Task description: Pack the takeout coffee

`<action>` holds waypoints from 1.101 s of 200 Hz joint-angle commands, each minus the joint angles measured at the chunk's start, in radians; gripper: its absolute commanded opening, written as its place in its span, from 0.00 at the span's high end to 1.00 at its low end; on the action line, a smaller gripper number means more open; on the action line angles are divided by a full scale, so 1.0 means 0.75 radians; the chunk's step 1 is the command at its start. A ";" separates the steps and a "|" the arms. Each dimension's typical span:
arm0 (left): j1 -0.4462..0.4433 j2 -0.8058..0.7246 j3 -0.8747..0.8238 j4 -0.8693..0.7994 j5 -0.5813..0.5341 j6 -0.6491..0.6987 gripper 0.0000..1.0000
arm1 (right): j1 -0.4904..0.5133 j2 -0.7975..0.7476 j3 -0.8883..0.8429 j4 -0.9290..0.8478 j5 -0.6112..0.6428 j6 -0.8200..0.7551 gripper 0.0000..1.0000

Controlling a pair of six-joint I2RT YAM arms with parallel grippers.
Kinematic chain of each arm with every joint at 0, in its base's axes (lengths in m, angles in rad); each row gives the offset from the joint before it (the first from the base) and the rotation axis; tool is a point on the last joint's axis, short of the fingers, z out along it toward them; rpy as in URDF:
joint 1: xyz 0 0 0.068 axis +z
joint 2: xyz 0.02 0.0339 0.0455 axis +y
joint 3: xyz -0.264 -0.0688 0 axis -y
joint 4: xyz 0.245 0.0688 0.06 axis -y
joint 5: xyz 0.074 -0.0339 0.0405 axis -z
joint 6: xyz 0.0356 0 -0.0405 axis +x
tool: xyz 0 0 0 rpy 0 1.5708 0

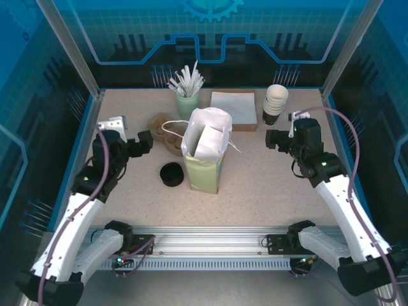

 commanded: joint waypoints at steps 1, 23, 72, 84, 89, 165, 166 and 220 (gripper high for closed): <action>0.083 -0.037 -0.215 0.368 -0.212 0.058 0.01 | -0.115 -0.018 -0.251 0.414 -0.002 -0.095 0.00; 0.167 -0.031 -0.444 0.607 -0.223 0.083 0.01 | -0.144 0.031 -0.491 0.760 0.014 -0.204 0.00; 0.323 0.141 -0.771 1.061 -0.150 0.098 0.01 | -0.230 0.366 -0.703 1.341 -0.057 -0.258 0.00; 0.349 0.219 -0.792 1.145 -0.113 0.088 0.01 | -0.237 0.437 -0.737 1.486 -0.086 -0.276 0.00; 0.358 0.254 -0.795 1.172 -0.086 0.083 0.01 | -0.237 0.444 -0.717 1.458 -0.089 -0.262 0.00; 0.368 0.659 -0.717 1.602 0.162 0.132 0.01 | -0.210 0.738 -0.718 1.798 -0.257 -0.343 0.00; 0.368 0.662 -0.717 1.605 0.164 0.132 0.01 | -0.208 0.738 -0.711 1.788 -0.255 -0.344 0.00; 0.352 0.826 -0.634 1.638 0.197 0.136 0.01 | -0.196 0.732 -0.694 1.738 -0.259 -0.353 0.00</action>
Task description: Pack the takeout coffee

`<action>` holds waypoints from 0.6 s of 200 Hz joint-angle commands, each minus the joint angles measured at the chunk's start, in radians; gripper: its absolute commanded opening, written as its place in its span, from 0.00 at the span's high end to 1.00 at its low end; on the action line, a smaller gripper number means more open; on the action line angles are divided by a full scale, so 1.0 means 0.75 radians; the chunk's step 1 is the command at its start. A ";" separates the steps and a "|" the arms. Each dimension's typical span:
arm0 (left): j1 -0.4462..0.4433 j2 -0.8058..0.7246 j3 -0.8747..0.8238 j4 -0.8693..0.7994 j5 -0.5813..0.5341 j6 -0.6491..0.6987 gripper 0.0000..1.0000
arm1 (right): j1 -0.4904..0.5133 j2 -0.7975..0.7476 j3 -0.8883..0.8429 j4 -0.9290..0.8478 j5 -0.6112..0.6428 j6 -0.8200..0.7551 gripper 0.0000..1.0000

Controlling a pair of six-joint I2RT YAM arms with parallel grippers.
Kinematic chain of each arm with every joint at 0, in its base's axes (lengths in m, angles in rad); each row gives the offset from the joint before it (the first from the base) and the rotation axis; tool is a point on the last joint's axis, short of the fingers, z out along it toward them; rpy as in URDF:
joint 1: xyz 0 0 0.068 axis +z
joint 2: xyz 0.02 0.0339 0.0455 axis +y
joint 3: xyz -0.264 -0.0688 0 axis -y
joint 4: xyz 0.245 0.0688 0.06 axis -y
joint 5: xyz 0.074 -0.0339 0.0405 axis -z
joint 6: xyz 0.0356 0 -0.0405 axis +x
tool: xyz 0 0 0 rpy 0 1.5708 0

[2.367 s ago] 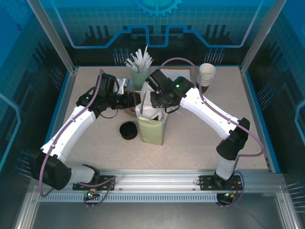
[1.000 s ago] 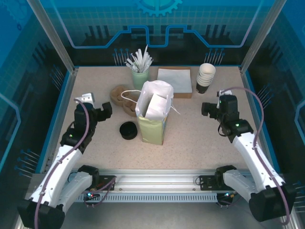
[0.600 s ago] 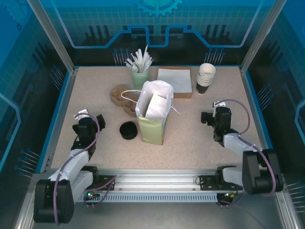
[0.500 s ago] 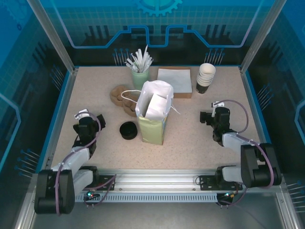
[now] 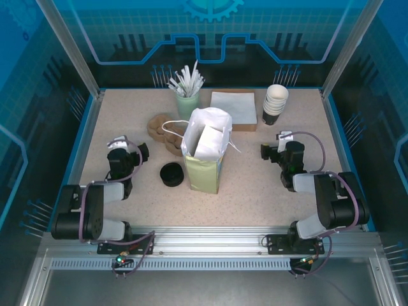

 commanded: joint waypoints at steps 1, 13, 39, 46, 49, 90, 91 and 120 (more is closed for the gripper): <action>-0.004 0.016 0.044 0.081 0.043 0.031 0.01 | 0.015 0.008 0.016 0.062 -0.017 -0.026 0.00; -0.006 0.011 0.045 0.068 0.042 0.029 0.01 | 0.014 0.007 0.015 0.062 -0.016 -0.027 0.00; -0.007 0.012 0.044 0.072 0.040 0.030 0.01 | 0.015 0.007 0.015 0.062 -0.015 -0.026 0.00; -0.006 0.009 0.041 0.072 0.041 0.029 0.01 | 0.014 0.009 0.015 0.060 -0.016 -0.027 0.00; -0.006 0.009 0.040 0.075 0.045 0.029 0.01 | 0.015 0.009 0.015 0.061 -0.017 -0.027 0.00; -0.069 0.237 0.017 0.401 0.137 0.161 0.01 | 0.015 0.008 0.015 0.061 -0.016 -0.027 0.00; -0.070 0.235 0.020 0.404 0.135 0.163 0.01 | 0.015 0.008 0.015 0.062 -0.017 -0.026 0.00; -0.117 0.184 0.079 0.192 0.006 0.165 0.01 | 0.015 0.007 0.015 0.060 -0.017 -0.027 0.00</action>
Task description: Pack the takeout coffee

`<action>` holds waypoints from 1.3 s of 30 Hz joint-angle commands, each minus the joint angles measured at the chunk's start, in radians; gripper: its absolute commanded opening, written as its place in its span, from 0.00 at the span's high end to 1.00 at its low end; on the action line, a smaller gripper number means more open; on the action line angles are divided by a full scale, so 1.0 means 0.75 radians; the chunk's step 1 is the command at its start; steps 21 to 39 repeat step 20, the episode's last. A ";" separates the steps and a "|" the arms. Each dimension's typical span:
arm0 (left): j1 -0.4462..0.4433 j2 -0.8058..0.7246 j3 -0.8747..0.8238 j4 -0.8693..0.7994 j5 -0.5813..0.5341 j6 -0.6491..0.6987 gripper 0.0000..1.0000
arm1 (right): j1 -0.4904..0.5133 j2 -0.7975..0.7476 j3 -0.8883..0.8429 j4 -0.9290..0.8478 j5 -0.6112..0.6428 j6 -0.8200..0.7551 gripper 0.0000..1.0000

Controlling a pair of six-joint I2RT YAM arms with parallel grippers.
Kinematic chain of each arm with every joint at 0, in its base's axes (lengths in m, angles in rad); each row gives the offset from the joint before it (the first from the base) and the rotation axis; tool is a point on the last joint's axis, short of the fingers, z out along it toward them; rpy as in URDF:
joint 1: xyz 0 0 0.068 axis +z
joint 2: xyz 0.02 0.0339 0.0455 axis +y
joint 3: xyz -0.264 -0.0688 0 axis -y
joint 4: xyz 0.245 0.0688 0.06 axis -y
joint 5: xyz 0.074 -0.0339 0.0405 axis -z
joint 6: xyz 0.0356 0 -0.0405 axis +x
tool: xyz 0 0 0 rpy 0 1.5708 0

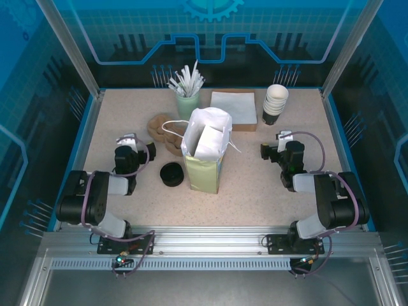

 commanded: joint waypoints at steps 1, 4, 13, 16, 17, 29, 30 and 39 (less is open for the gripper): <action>-0.034 -0.001 0.038 0.038 -0.057 0.061 0.01 | 0.015 0.007 0.015 0.056 -0.016 -0.018 0.00; -0.036 0.004 0.040 0.041 -0.065 0.063 0.01 | 0.015 0.007 0.016 0.054 -0.016 -0.018 0.00; -0.039 0.008 0.039 0.048 -0.065 0.064 0.01 | 0.014 0.009 0.015 0.055 -0.016 -0.017 0.00; -0.039 0.008 0.042 0.046 -0.065 0.065 0.01 | 0.015 0.009 0.016 0.055 -0.017 -0.018 0.00; -0.038 0.008 0.039 0.047 -0.065 0.065 0.01 | 0.015 0.008 0.015 0.055 -0.017 -0.018 0.00; -0.038 0.008 0.037 0.051 -0.062 0.064 0.01 | 0.015 0.004 0.003 0.075 0.003 -0.009 0.00; -0.038 0.008 0.037 0.051 -0.062 0.064 0.01 | 0.015 0.004 0.003 0.075 0.003 -0.009 0.00; -0.038 0.008 0.037 0.051 -0.062 0.064 0.01 | 0.015 0.004 0.003 0.075 0.003 -0.009 0.00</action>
